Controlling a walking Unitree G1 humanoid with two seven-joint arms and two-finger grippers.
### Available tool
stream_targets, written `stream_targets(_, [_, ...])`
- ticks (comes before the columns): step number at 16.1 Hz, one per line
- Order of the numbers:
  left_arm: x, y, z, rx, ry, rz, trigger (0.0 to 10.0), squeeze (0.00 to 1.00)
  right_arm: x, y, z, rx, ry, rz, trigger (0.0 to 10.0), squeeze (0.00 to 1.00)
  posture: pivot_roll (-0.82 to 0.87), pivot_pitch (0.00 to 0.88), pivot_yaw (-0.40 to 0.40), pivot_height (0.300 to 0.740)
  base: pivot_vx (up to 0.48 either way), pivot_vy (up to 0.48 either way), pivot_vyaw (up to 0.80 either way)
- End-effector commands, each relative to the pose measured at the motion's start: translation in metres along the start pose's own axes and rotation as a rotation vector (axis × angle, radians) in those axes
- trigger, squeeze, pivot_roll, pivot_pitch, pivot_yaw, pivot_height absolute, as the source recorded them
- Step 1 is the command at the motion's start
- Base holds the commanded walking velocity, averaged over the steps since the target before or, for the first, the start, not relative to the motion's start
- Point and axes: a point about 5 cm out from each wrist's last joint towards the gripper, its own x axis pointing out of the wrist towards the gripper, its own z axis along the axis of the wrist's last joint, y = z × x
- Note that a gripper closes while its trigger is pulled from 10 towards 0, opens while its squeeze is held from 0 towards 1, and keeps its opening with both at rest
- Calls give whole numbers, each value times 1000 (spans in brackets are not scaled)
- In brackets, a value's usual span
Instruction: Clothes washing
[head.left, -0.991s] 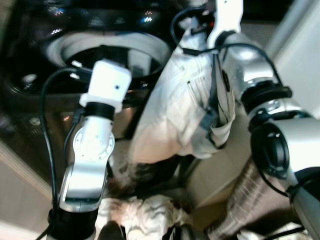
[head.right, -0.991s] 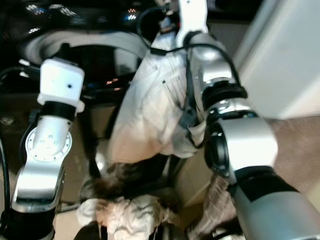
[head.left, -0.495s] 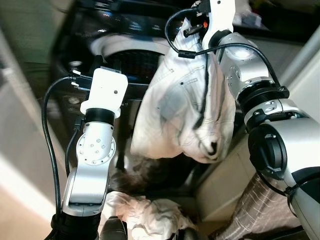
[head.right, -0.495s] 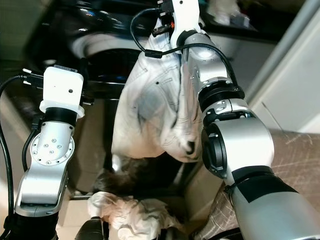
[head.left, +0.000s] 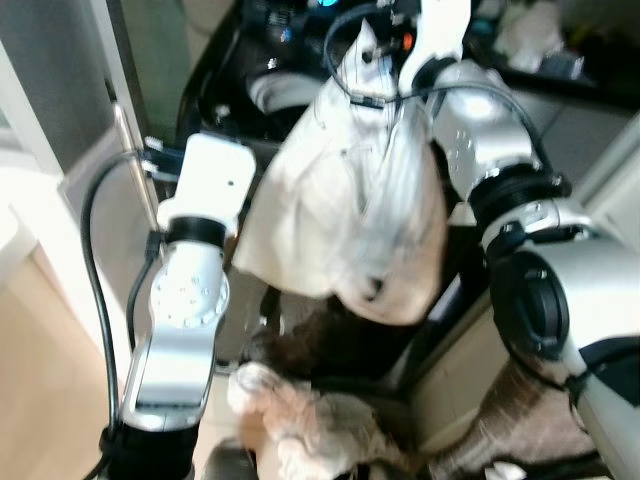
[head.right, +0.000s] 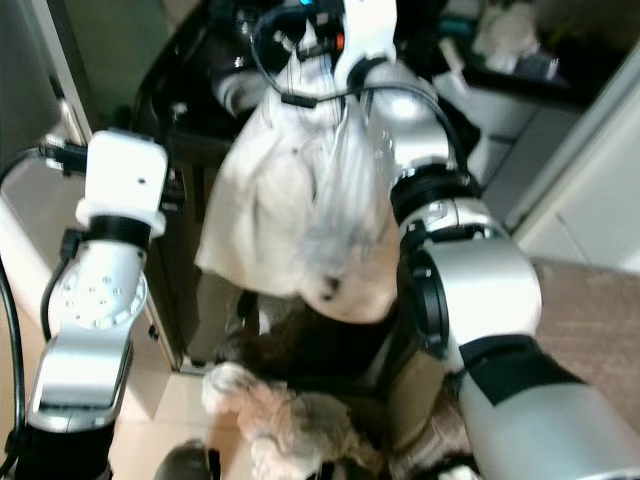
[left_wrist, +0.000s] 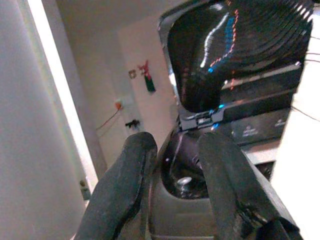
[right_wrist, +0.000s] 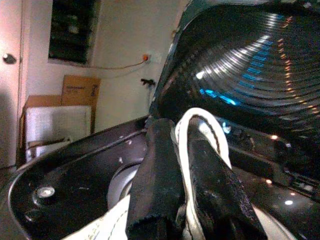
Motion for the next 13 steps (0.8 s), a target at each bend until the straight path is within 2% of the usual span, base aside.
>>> stream_targets(1, [2,-6,3,3,-16,-22,10000,0,-1,-13,22,-30,-110,-62,10000,0,118,0,-117,740,0,0,0])
stream_targets(4, [3,-6,3,-5,-20,-41,10000,0,-6,-33,43,-63,-224,-231,10000,0,110,0,-109,740,0,0,0])
stream_targets(7, [4,-7,2,-7,-26,-51,10000,0,-3,-38,54,-80,-220,-271,10000,0,104,0,-111,740,0,0,0])
stream_targets(9, [4,-5,1,-8,-30,-43,10000,0,-7,-47,45,-96,-176,-382,10000,0,108,0,-117,740,0,0,0])
stream_targets(11, [1,-3,-6,-20,-24,-71,10000,0,-20,-58,37,-177,-217,-562,10000,0,111,0,-128,740,0,0,0])
stream_targets(13, [1,-3,-6,-20,-24,-71,10000,0,-20,-58,37,-177,-217,-562,10000,0,111,0,-128,740,0,0,0])
